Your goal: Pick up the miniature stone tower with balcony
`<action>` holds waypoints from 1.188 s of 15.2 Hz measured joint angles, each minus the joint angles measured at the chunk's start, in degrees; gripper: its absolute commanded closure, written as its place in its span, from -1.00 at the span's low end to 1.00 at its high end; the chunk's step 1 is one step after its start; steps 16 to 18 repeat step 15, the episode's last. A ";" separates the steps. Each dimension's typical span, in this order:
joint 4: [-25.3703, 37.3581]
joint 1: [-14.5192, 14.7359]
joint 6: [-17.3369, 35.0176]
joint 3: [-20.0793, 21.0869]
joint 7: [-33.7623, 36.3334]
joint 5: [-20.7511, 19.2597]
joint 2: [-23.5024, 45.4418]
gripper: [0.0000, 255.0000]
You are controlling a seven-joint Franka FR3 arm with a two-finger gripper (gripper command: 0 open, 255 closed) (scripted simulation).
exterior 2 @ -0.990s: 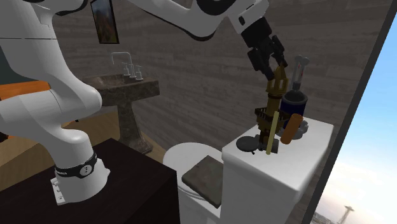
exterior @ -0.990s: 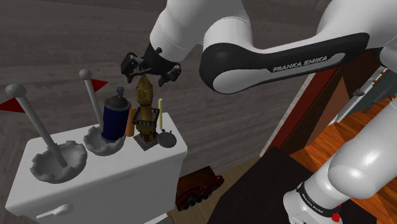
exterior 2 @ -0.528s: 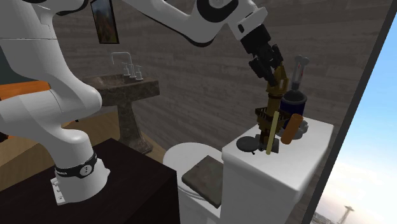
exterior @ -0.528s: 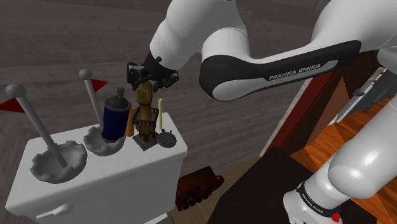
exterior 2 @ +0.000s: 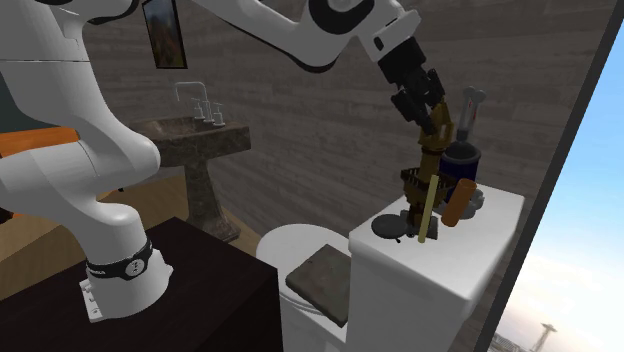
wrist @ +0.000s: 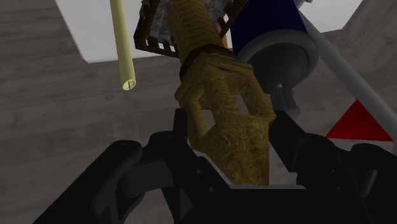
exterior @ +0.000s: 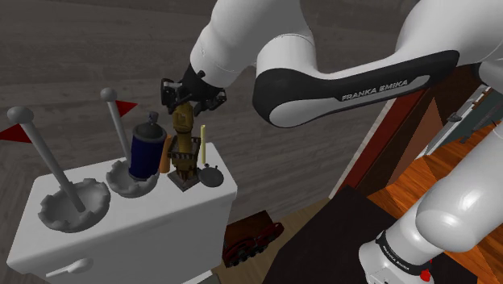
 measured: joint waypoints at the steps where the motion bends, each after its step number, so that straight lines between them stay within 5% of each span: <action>1: 0.54 0.04 -0.56 0.05 -0.26 0.23 0.01 1.00; 18: 9.35 0.21 -9.37 0.38 -5.53 4.73 -0.98 1.00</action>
